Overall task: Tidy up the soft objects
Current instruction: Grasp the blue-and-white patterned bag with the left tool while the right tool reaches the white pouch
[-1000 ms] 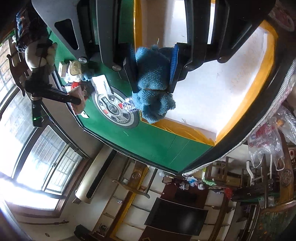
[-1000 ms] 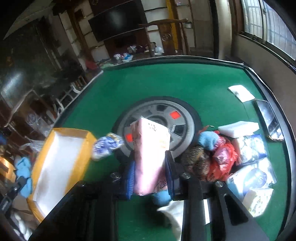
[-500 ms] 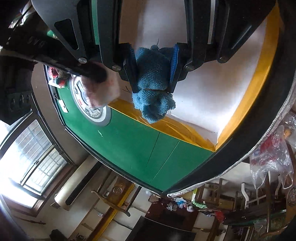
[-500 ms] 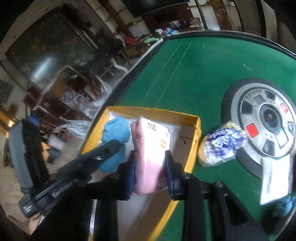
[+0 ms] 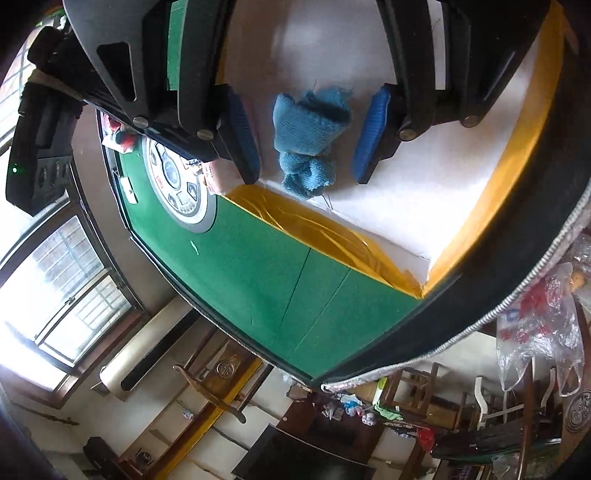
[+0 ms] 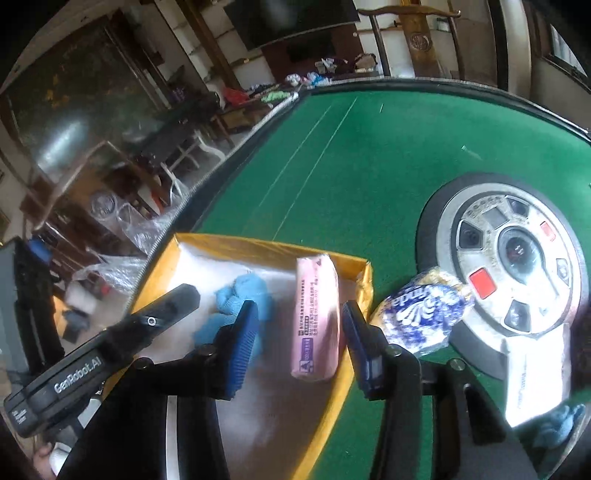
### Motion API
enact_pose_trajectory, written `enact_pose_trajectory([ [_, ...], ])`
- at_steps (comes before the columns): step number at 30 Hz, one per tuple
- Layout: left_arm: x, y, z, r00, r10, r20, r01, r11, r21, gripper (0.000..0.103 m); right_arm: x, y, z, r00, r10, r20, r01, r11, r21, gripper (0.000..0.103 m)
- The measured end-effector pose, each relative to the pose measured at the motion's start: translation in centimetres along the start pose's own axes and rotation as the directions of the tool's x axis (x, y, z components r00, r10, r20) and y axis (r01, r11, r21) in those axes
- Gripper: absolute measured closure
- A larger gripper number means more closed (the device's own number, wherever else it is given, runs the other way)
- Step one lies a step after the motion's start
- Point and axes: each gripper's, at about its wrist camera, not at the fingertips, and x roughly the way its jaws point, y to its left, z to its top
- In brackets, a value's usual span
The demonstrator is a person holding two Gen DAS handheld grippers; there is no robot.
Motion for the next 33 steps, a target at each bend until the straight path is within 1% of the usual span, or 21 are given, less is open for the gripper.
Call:
enact_pose_trajectory([
  [3, -1.3, -0.4, -0.4, 1.0, 0.0, -0.006, -0.001, 1.0, -0.014, 0.052, -2.7, -0.9, -0.8, 0.999, -0.01, 0.051, 0.011, 1.0, -0.027, 0.058],
  [6, -2.8, -1.6, -1.7, 1.0, -0.013, -0.014, 0.013, 1.0, -0.002, 0.052, -5.5, -2.7, -2.1, 0.995, -0.026, 0.1, 0.029, 0.999, -0.038, 0.051],
  [7, -3.4, -2.2, -2.3, 1.0, -0.022, -0.019, 0.022, 1.0, 0.009, 0.051, -6.6, -3.6, -2.7, 0.993, -0.034, 0.116, 0.038, 0.999, -0.034, 0.05],
  [8, -4.0, -3.0, -3.0, 0.999, -0.037, -0.023, 0.038, 0.999, 0.024, 0.048, -7.5, -4.5, -3.3, 0.99, -0.046, 0.13, 0.05, 0.998, -0.027, 0.05],
  [10, -4.7, -4.3, -4.2, 0.998, -0.061, -0.029, 0.062, 0.997, 0.051, 0.043, -9.3, -6.5, -4.6, 0.984, -0.084, 0.156, 0.085, 0.996, -0.003, 0.05],
  [12, -4.7, -6.2, -5.3, 0.995, -0.089, -0.048, 0.093, 0.992, 0.082, 0.043, -10.6, -8.6, -5.5, 0.976, -0.133, 0.171, 0.131, 0.991, 0.025, 0.05],
  [14, -3.8, -8.5, -5.6, 0.991, -0.101, -0.083, 0.111, 0.985, 0.132, 0.043, -11.5, -10.9, -6.2, 0.971, -0.169, 0.172, 0.16, 0.985, 0.063, 0.05],
  [16, -2.8, -10.6, -5.6, 0.992, -0.085, -0.098, 0.101, 0.98, 0.17, 0.043, -12.7, -13.5, -6.6, 0.965, -0.192, 0.178, 0.173, 0.978, 0.12, 0.05],
  [19, -0.3, -14.0, -5.2, 0.99, -0.043, -0.136, 0.078, 0.961, 0.266, 0.043, -14.2, -16.5, -6.8, 0.952, -0.209, 0.224, 0.166, 0.967, 0.196, 0.05],
  [21, 1.7, -15.3, -4.8, 0.987, 0.006, -0.158, 0.039, 0.959, 0.281, 0.043, -14.7, -18.0, -6.8, 0.941, -0.226, 0.251, 0.17, 0.959, 0.228, 0.05],
  [22, 2.4, -15.8, -4.5, 0.987, 0.026, -0.157, 0.02, 0.96, 0.281, 0.043, -14.8, -18.5, -6.9, 0.938, -0.24, 0.251, 0.181, 0.954, 0.238, 0.05],
  [23, 2.7, -16.0, -4.2, 0.989, 0.051, -0.14, -0.01, 0.959, 0.282, 0.043, -15.0, -18.5, -6.8, 0.94, -0.236, 0.247, 0.177, 0.955, 0.239, 0.05],
  [24, 2.9, -16.2, -3.7, 0.99, 0.083, -0.111, -0.049, 0.958, 0.281, 0.043, -15.2, -18.1, -6.6, 0.95, -0.181, 0.254, 0.123, 0.966, 0.227, 0.05],
  [25, 3.0, -16.3, -3.2, 0.991, 0.105, -0.082, -0.079, 0.958, 0.275, 0.043, -15.9, -17.5, -6.5, 0.957, -0.097, 0.272, 0.046, 0.981, 0.189, 0.05],
  [26, 3.0, -16.3, -2.7, 0.992, 0.107, -0.066, -0.087, 0.961, 0.262, 0.043, -16.4, -16.2, -6.2, 0.958, -0.038, 0.286, 0.0, 0.991, 0.133, 0.05],
  [27, 3.1, -16.4, -2.4, 0.993, 0.1, -0.063, -0.081, 0.964, 0.255, 0.043, -16.9, -14.4, -5.8, 0.955, 0.004, 0.296, -0.025, 0.997, 0.067, 0.05],
  [28, 3.3, -16.4, -2.5, 0.993, 0.098, -0.064, -0.078, 0.963, 0.256, 0.043, -17.4, -13.2, -5.5, 0.951, 0.025, 0.308, -0.035, 0.999, 0.025, 0.05],
  [29, 3.5, -16.4, -2.8, 0.992, 0.102, -0.071, -0.079, 0.96, 0.268, 0.043, -17.9, -12.6, -5.2, 0.945, 0.035, 0.325, -0.04, 0.999, 0.008, 0.049],
  [31, 4.4, -16.8, -3.5, 0.988, 0.117, -0.098, -0.081, 0.947, 0.309, 0.043, -18.5, -13.2, -4.9, 0.93, 0.031, 0.367, -0.045, 0.998, 0.031, 0.038],
  [33, 5.3, -17.5, -4.1, 0.984, 0.132, -0.121, -0.08, 0.929, 0.362, 0.043, -17.9, -14.8, -5.0, 0.917, -0.056, 0.395, 0.026, 0.996, 0.081, 0.037],
])
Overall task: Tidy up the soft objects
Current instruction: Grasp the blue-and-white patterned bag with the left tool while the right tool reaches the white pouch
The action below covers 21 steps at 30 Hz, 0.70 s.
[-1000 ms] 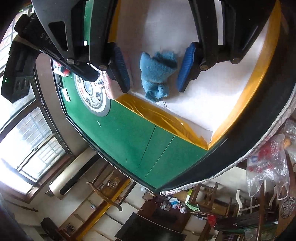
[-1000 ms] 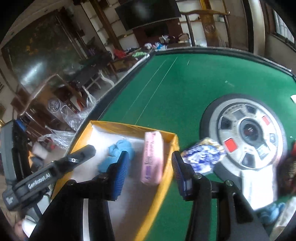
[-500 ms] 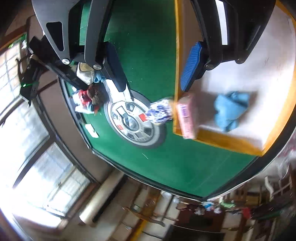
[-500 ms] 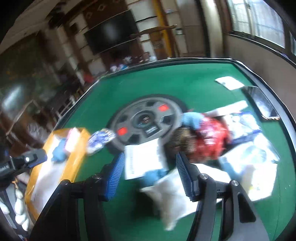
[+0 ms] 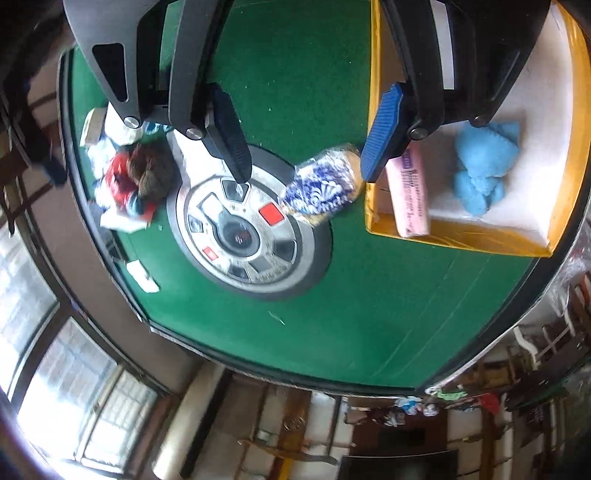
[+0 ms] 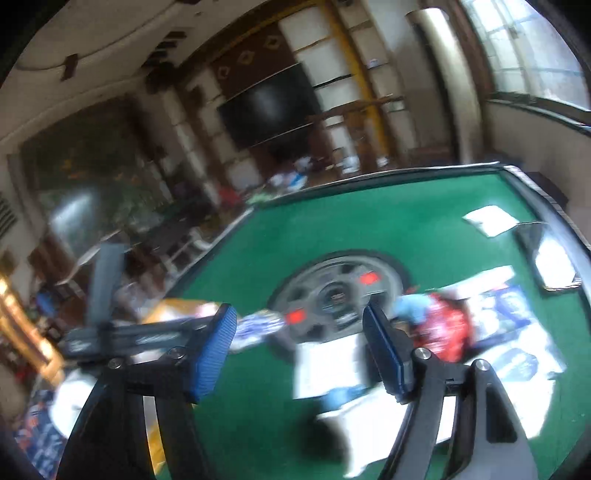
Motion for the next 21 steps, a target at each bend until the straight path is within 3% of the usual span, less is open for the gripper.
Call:
enact_pose_trajectory([
  [5, 3.0, -1.6, 1.1, 0.997, 0.052, -0.048, -0.046, 0.99, 0.134, 0.043, 2.4, -4.8, -0.8, 0.988, -0.14, -0.062, 0.145, 0.986, 0.08, 0.037],
  [8, 5.4, -2.3, 1.9, 0.992, 0.103, -0.071, -0.087, 0.975, 0.203, 0.043, 2.0, -6.3, -0.2, 0.994, -0.092, -0.054, 0.1, 0.981, 0.169, 0.037],
  [11, 7.5, -2.9, 2.4, 0.98, 0.179, -0.09, -0.149, 0.952, 0.267, 0.043, 1.9, -6.4, -0.1, 0.995, -0.089, -0.049, 0.097, 0.979, 0.181, 0.037],
  [15, 8.7, -2.7, 1.7, 0.968, 0.2, -0.152, -0.151, 0.946, 0.286, 0.046, 2.2, -7.3, -0.8, 0.992, -0.098, -0.079, 0.11, 0.978, 0.176, 0.037],
  [16, 8.5, -3.0, 1.5, 0.969, 0.196, -0.153, -0.143, 0.942, 0.304, 0.055, 2.3, -7.5, -1.2, 0.991, -0.101, -0.085, 0.114, 0.978, 0.177, 0.037],
  [21, 6.3, -4.3, -1.6, 0.971, 0.095, -0.22, -0.019, 0.946, 0.324, 0.055, 2.7, -7.6, -1.7, 0.99, -0.105, -0.094, 0.12, 0.977, 0.175, 0.037],
])
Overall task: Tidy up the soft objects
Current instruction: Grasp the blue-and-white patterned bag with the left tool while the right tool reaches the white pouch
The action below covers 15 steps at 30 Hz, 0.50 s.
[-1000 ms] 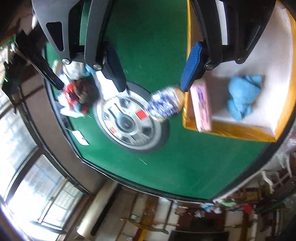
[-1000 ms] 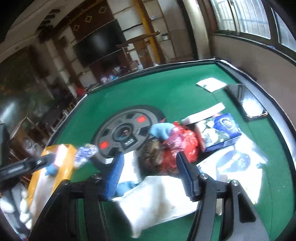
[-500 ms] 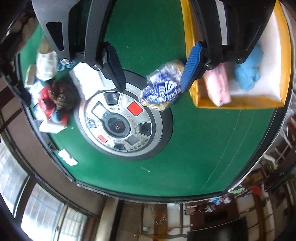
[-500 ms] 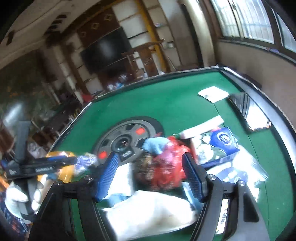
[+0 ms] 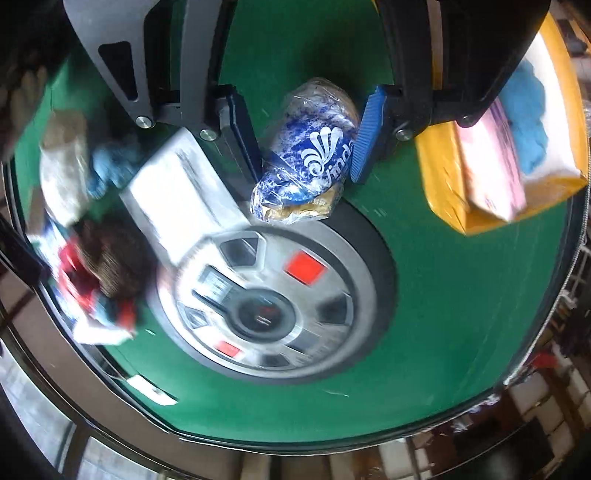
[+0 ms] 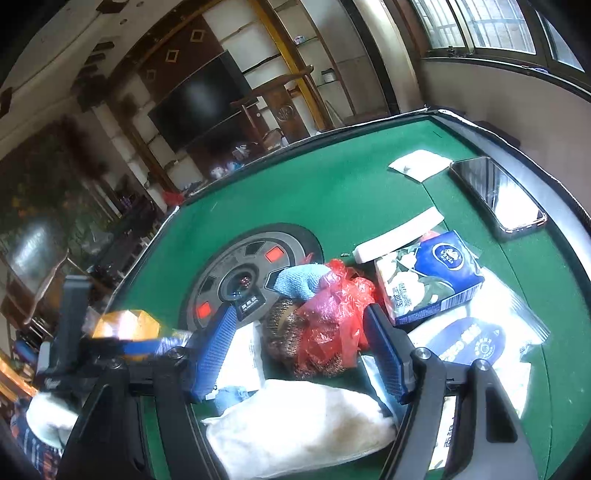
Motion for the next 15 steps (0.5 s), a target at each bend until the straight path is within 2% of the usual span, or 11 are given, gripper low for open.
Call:
enact_pose_trajectory([
  [3, -1.2, -0.9, -1.6, 1.0, -0.028, 0.007, 0.028, 1.0, -0.014, 0.054, 0.0, -0.2, 0.0, 1.0, 0.001, 0.002, -0.001, 1.0, 0.002, 0.037],
  [5, -2.3, -1.0, -2.0, 0.998, -0.024, 0.059, 0.026, 0.999, -0.038, 0.053, -0.1, -0.2, -0.2, 1.0, -0.005, 0.006, 0.005, 1.0, 0.008, 0.037],
  [6, -2.6, -1.1, -1.9, 0.996, -0.009, 0.087, 0.012, 0.999, -0.032, 0.051, -0.2, -0.3, -0.2, 1.0, -0.007, 0.007, 0.007, 1.0, 0.012, 0.037],
  [8, -2.9, -1.4, -1.9, 0.991, 0.044, 0.123, -0.042, 0.999, -0.019, 0.039, -0.1, -0.5, -0.3, 1.0, -0.009, 0.006, 0.009, 1.0, 0.018, 0.037],
  [9, -2.7, -1.4, -1.8, 0.99, 0.06, 0.128, -0.058, 0.998, -0.019, 0.039, -0.1, -0.6, -0.2, 1.0, -0.009, 0.006, 0.009, 1.0, 0.019, 0.037],
  [12, -1.2, -1.7, -1.9, 0.989, 0.104, 0.107, -0.102, 0.995, -0.02, 0.039, -0.2, -0.5, -0.3, 1.0, -0.01, 0.008, 0.009, 1.0, 0.014, 0.037],
  [14, 0.0, -1.9, -2.2, 0.992, 0.093, 0.08, -0.091, 0.996, -0.021, 0.038, -0.3, -0.3, -0.4, 1.0, -0.01, 0.01, 0.01, 1.0, 0.008, 0.037],
  [15, 0.6, -2.1, -2.3, 0.995, 0.083, 0.064, -0.082, 0.996, -0.021, 0.042, -0.3, -0.2, -0.4, 1.0, -0.01, 0.012, 0.01, 1.0, 0.007, 0.037],
])
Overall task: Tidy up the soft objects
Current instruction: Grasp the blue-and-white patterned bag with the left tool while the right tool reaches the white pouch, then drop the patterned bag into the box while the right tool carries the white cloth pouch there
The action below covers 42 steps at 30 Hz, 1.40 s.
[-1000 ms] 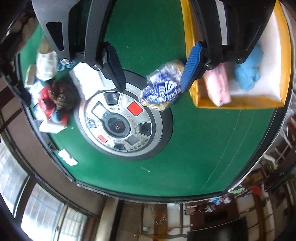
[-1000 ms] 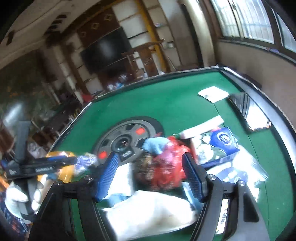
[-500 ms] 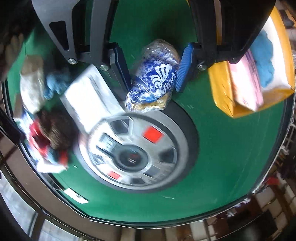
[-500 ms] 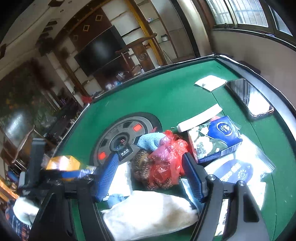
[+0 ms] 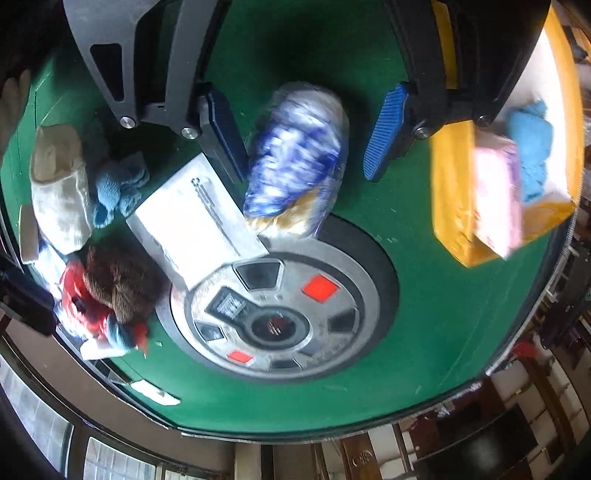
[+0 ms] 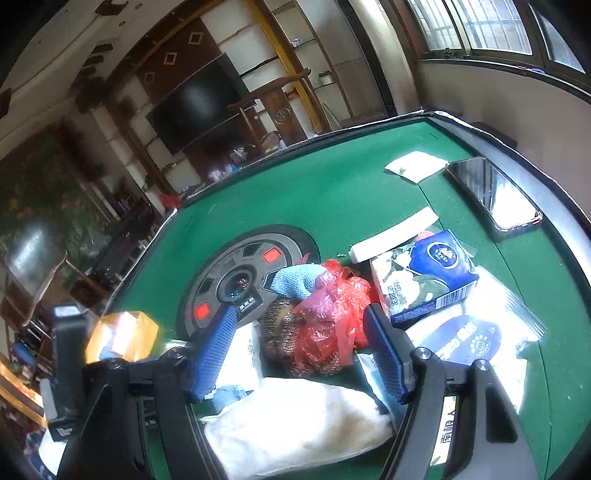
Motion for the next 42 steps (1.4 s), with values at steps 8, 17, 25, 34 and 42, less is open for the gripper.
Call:
enact_pose_trajectory([
  [8, -3.5, 0.3, -1.4, 0.991, -0.077, 0.105, 0.085, 0.994, -0.07, 0.073, 0.1, 0.2, -0.2, 1.0, -0.008, -0.006, 0.008, 1.0, -0.004, 0.037],
  [17, -11.3, 2.9, -8.3, 0.937, -0.182, 0.299, 0.254, 0.941, -0.224, 0.073, 0.2, 0.8, -0.6, 1.0, -0.031, 0.004, 0.031, 0.999, -0.036, 0.037],
  [25, -14.2, 7.2, -13.6, 0.897, -0.188, 0.399, 0.321, 0.899, -0.298, 0.073, -2.9, -0.4, -2.2, 1.0, 0.0, 0.013, -0.001, 1.0, 0.018, 0.037],
  [34, -14.5, 8.6, -16.0, 0.863, -0.238, 0.446, 0.388, 0.878, -0.282, 0.073, -4.4, -1.7, -5.9, 0.975, 0.097, -0.198, -0.061, 0.982, 0.18, 0.037],
  [42, -16.0, 10.6, -18.5, 0.857, -0.215, 0.468, 0.387, 0.869, -0.309, 0.073, 0.6, -3.8, -5.8, 0.978, 0.121, -0.171, -0.029, 0.885, 0.464, 0.039],
])
